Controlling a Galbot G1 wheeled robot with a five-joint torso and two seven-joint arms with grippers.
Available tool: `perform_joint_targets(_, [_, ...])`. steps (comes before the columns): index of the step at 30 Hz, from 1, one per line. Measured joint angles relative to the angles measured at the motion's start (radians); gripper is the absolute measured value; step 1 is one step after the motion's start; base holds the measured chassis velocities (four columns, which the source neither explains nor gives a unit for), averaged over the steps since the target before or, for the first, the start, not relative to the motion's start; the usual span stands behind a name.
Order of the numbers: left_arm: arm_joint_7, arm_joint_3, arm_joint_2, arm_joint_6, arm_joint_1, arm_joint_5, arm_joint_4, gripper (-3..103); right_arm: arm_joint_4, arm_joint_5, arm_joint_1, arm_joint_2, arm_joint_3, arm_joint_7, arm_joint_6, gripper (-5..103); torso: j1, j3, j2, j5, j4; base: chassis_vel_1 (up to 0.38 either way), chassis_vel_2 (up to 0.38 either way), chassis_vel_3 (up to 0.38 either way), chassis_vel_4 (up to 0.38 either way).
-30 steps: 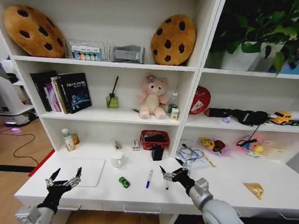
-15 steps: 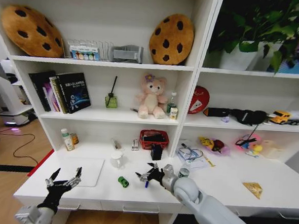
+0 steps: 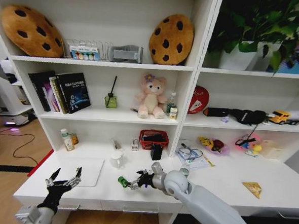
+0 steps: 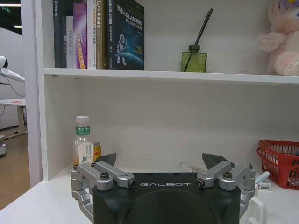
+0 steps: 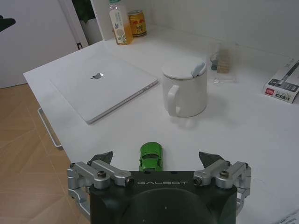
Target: Organize the objects on the table.
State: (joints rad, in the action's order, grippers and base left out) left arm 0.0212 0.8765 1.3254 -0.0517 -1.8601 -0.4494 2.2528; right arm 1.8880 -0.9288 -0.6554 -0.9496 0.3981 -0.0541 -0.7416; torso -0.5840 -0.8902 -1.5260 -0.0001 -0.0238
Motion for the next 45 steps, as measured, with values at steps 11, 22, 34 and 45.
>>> perform_joint_targets(11, [0.000, 0.000, 0.000, 0.000, 0.000, 0.000, 0.000, 100, -0.046, -0.090, 0.045, -0.071, 0.130, -0.199, 0.001, 100, 0.000, 0.000, 0.000, 0.0000, -0.0001, 0.000, 0.000, 0.000, 0.000])
perform_joint_targets(22, [0.000, 0.000, 0.000, 0.000, 0.000, 0.000, 0.000, 100, -0.092, -0.049, 0.064, -0.117, 0.183, -0.221, 0.004, 100, 0.000, 0.000, 0.000, 0.0001, -0.0001, 0.000, 0.000, 0.000, 0.000])
perform_joint_targets(34, [0.000, 0.000, 0.000, 0.000, 0.000, 0.000, 0.000, 100, -0.155, 0.086, 0.091, -0.103, 0.174, -0.034, 0.005, 100, 0.000, 0.000, 0.000, 0.0000, -0.0003, 0.000, 0.000, 0.000, 0.000])
perform_joint_targets(45, [0.000, 0.000, 0.000, 0.000, 0.000, 0.000, 0.000, 100, -0.192, 0.089, 0.120, -0.126, 0.193, -0.019, 0.006, 70, 0.000, 0.000, 0.000, 0.0000, 0.0000, 0.000, 0.000, 0.000, 0.000])
